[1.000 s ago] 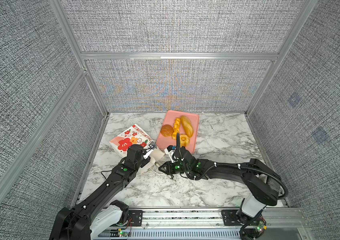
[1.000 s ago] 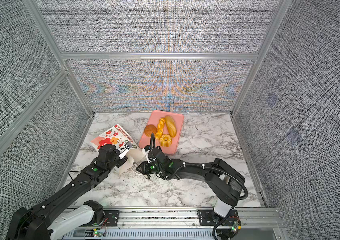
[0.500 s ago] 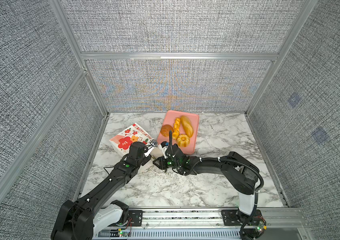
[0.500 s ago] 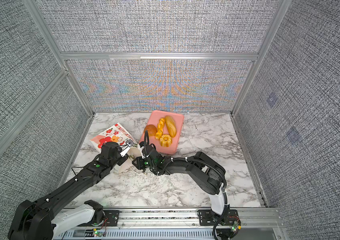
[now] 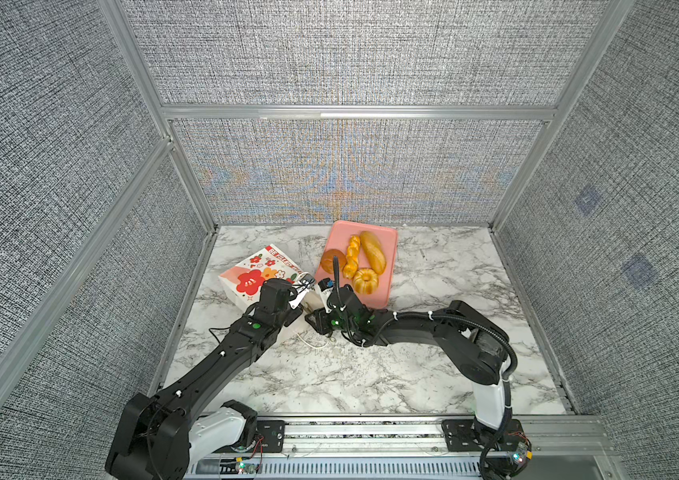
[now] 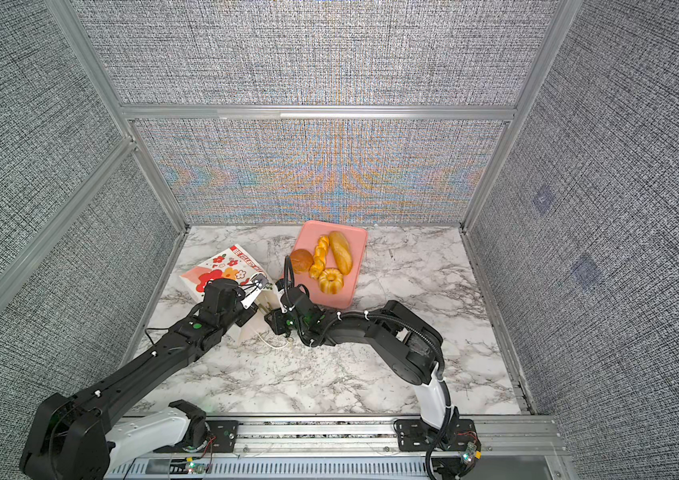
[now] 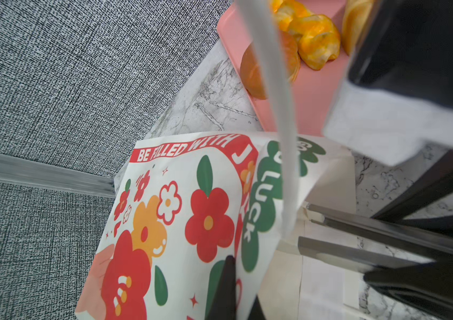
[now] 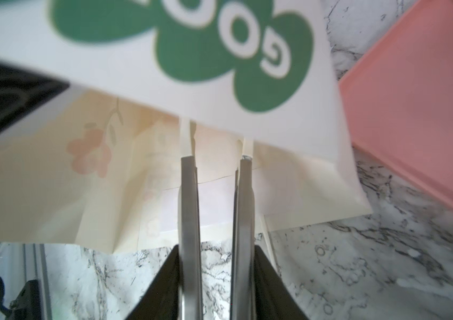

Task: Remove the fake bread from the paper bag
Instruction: 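Lower the right tongs into the bag toward the yellow breads inside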

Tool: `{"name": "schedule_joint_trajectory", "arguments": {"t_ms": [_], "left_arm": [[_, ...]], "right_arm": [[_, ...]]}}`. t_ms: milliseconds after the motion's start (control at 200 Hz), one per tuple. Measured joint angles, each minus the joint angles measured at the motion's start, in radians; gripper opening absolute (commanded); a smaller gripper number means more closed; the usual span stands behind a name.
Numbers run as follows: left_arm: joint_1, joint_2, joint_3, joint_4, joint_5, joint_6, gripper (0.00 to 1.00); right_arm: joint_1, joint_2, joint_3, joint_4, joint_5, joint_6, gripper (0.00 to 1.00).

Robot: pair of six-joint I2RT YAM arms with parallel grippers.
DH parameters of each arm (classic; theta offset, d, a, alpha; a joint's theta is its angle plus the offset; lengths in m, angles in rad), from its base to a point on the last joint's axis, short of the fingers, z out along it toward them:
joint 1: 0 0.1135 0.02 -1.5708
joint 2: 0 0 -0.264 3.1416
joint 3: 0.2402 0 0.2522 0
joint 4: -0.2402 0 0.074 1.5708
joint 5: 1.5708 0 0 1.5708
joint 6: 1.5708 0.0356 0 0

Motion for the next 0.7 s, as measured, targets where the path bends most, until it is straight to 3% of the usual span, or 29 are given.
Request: {"name": "schedule_joint_trajectory", "arguments": {"t_ms": [285, 700], "left_arm": [[0.0, 0.008, 0.019, -0.022, 0.0, -0.02, 0.0], [0.0, 0.005, 0.031, -0.037, 0.001, -0.035, 0.0]], "right_arm": [[0.071, -0.003, -0.067, 0.093, 0.095, -0.105, 0.4], [0.112, 0.077, -0.005, 0.201, 0.282, -0.204, 0.45]]}}
